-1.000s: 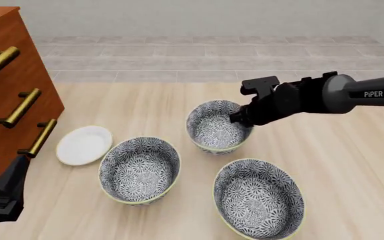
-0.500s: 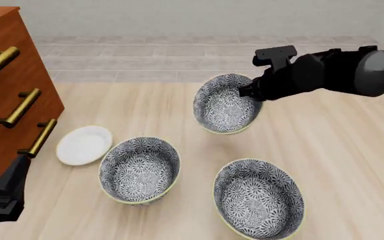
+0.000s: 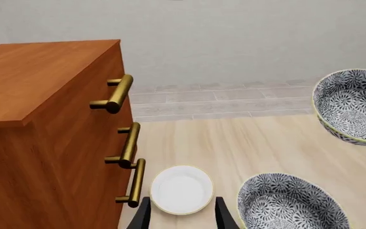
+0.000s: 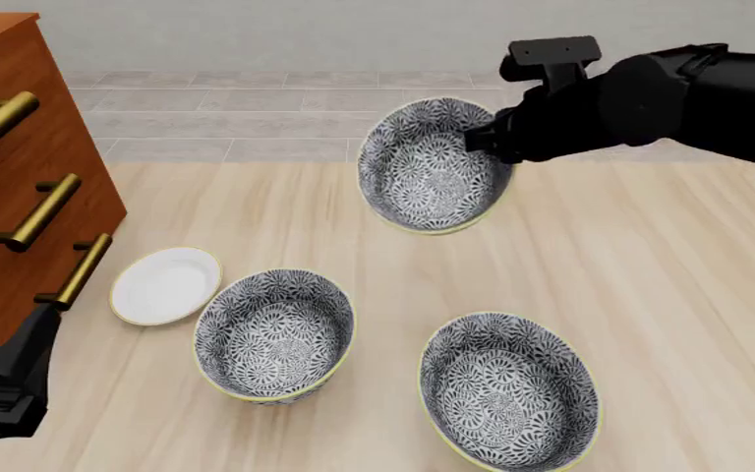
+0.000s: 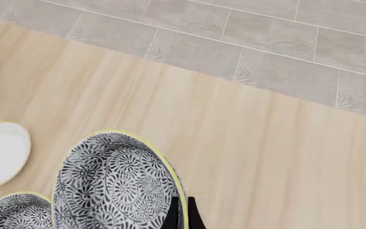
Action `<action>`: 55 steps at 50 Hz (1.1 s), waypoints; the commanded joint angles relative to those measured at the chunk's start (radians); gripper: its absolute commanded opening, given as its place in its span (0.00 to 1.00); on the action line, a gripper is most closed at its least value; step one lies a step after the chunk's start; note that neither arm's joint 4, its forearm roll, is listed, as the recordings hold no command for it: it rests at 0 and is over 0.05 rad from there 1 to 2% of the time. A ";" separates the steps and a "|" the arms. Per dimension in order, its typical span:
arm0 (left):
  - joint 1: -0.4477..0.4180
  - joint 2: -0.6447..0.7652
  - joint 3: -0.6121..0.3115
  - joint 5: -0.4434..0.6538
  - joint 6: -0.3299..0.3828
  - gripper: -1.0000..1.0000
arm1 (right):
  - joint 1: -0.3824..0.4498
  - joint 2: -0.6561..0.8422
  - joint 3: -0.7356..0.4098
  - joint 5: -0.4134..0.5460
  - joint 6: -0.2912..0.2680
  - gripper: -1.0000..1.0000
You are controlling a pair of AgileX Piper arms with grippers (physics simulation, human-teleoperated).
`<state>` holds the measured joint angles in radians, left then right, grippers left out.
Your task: Stack the bowl at the front on the bowl in the middle.
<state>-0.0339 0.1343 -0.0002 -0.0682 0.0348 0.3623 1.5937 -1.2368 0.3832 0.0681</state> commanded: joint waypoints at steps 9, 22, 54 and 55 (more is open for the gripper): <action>-0.001 0.012 0.000 -0.009 -0.014 1.00 | 0.091 -0.042 -0.014 0.020 0.042 0.00; -0.006 0.009 0.000 -0.004 -0.016 1.00 | 0.205 -0.042 -0.033 0.031 0.081 0.00; -0.011 0.037 0.000 -0.029 -0.017 1.00 | 0.394 -0.003 -0.062 0.020 0.156 0.00; -0.011 0.037 0.000 -0.029 -0.017 1.00 | 0.396 -0.005 -0.060 0.018 0.156 0.00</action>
<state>-0.0443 0.1635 -0.0002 -0.0899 0.0184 0.7061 1.5852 -1.2913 0.4087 0.1982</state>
